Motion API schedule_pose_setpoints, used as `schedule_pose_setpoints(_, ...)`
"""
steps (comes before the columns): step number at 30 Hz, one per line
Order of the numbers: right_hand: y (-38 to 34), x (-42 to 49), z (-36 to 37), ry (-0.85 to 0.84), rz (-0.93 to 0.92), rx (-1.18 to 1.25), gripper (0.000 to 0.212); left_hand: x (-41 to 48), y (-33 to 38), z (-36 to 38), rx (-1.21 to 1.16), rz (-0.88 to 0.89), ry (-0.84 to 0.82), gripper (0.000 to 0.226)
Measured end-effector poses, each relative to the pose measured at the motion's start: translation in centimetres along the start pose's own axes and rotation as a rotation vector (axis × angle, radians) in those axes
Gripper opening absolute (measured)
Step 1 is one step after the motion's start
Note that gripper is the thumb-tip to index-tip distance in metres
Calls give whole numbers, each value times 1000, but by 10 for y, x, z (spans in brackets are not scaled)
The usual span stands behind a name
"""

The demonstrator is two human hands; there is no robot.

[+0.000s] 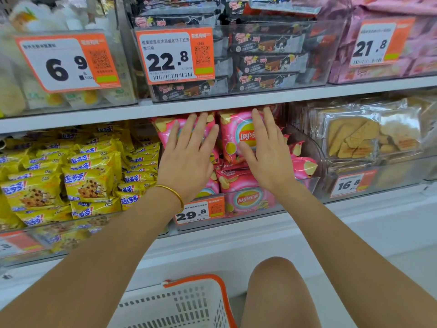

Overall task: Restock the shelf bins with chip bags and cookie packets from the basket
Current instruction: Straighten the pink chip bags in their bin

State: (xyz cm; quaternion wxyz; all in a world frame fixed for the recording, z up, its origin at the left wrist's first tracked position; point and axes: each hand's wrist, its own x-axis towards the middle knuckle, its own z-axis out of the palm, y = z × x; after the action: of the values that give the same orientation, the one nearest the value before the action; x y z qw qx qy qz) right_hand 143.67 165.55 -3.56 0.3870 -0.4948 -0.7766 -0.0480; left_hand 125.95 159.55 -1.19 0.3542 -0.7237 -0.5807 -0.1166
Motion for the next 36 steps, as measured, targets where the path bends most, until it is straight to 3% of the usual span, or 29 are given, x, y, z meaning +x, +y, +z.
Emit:
schedule_pose_setpoints(5,8,-9,-10,45,-56,61,61,-1,4,5,-32,-13,40,59)
schedule_pose_setpoints(8,32,-19,-31,182,94,105,50,0,12,1,-70,-6,136,56)
schedule_pose_setpoints(10,52,-26,-46,177,177,42,42,3,25,-2,-116,45,212,55)
schedule_pose_setpoints(13,70,-30,-52,-78,139,-76,32,16,54,-1,-154,192,241,51)
schedule_pose_setpoints(15,70,-32,-52,-207,56,-149,43,26,71,6,-118,228,205,51)
schedule_pose_setpoints(17,72,-33,-50,-226,-25,-214,54,32,78,15,-52,209,138,56)
schedule_pose_setpoints(19,72,-32,-46,-263,-37,-262,47,33,77,23,-4,183,106,58)
schedule_pose_setpoints(21,72,-28,-44,-326,-35,-228,42,31,73,30,4,185,109,59)
schedule_pose_setpoints(25,77,-16,-52,-506,-49,-146,53,30,70,34,-29,205,125,58)
schedule_pose_setpoints(32,81,9,-66,-629,-100,-101,32,31,68,35,-34,207,117,59)
schedule_pose_setpoints(36,78,21,-72,-645,-88,-88,32,31,67,35,-35,213,120,60)
